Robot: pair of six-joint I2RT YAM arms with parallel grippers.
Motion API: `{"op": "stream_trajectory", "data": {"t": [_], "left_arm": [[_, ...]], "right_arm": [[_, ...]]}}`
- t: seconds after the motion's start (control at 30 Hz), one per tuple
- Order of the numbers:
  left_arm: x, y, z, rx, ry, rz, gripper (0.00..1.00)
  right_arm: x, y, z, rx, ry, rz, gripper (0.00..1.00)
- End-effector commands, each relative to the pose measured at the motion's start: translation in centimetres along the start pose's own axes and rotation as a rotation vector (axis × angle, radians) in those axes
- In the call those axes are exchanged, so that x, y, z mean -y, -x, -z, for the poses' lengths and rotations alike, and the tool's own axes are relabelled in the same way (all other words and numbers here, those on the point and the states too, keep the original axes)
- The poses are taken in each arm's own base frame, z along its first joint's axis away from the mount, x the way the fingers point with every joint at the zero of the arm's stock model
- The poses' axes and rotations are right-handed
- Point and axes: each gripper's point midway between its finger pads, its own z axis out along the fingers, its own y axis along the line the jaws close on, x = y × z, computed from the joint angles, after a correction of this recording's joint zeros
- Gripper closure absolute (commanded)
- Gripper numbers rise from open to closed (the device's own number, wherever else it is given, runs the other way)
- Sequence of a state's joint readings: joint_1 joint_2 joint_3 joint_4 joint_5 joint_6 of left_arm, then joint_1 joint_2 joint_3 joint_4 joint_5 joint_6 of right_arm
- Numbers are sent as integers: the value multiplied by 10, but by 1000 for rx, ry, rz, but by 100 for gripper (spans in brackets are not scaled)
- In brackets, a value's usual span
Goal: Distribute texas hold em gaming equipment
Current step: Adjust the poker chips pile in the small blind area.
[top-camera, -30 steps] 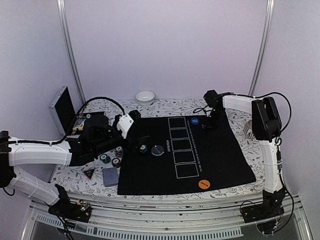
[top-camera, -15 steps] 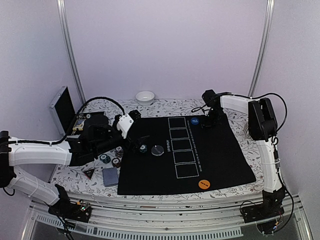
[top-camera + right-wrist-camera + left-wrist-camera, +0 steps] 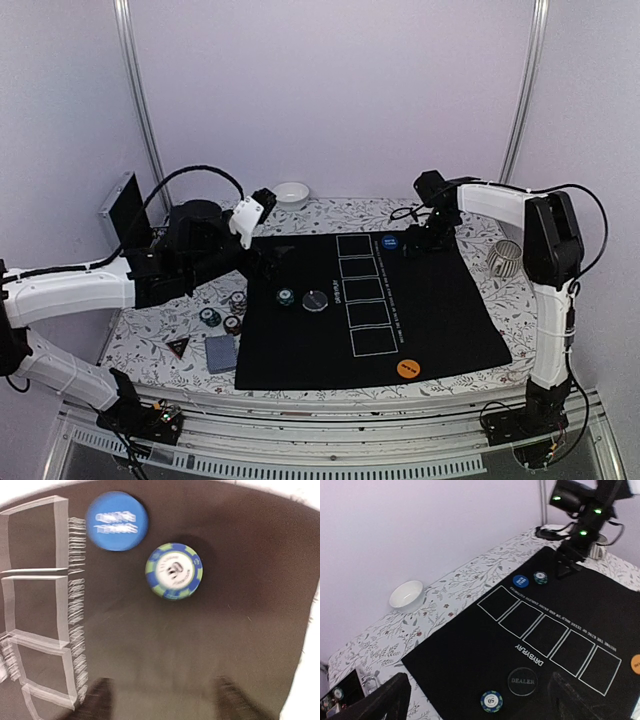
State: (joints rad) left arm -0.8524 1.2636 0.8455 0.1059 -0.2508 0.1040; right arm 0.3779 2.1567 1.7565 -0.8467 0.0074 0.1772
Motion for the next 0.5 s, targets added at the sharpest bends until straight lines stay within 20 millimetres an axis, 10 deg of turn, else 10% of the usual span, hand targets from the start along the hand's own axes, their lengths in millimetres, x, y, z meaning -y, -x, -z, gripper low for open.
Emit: {"op": "stream_trajectory", "data": {"t": [0.0, 0.2, 0.47], "left_arm": [[-44, -31, 14, -278, 177, 182, 2], [-98, -85, 70, -624, 402, 391, 2], [-115, -182, 99, -923, 447, 622, 2]], "right_arm": [[-12, 24, 94, 237, 49, 20, 1], [-5, 26, 158, 412, 52, 18, 1], [-2, 13, 159, 445, 50, 42, 1]]}}
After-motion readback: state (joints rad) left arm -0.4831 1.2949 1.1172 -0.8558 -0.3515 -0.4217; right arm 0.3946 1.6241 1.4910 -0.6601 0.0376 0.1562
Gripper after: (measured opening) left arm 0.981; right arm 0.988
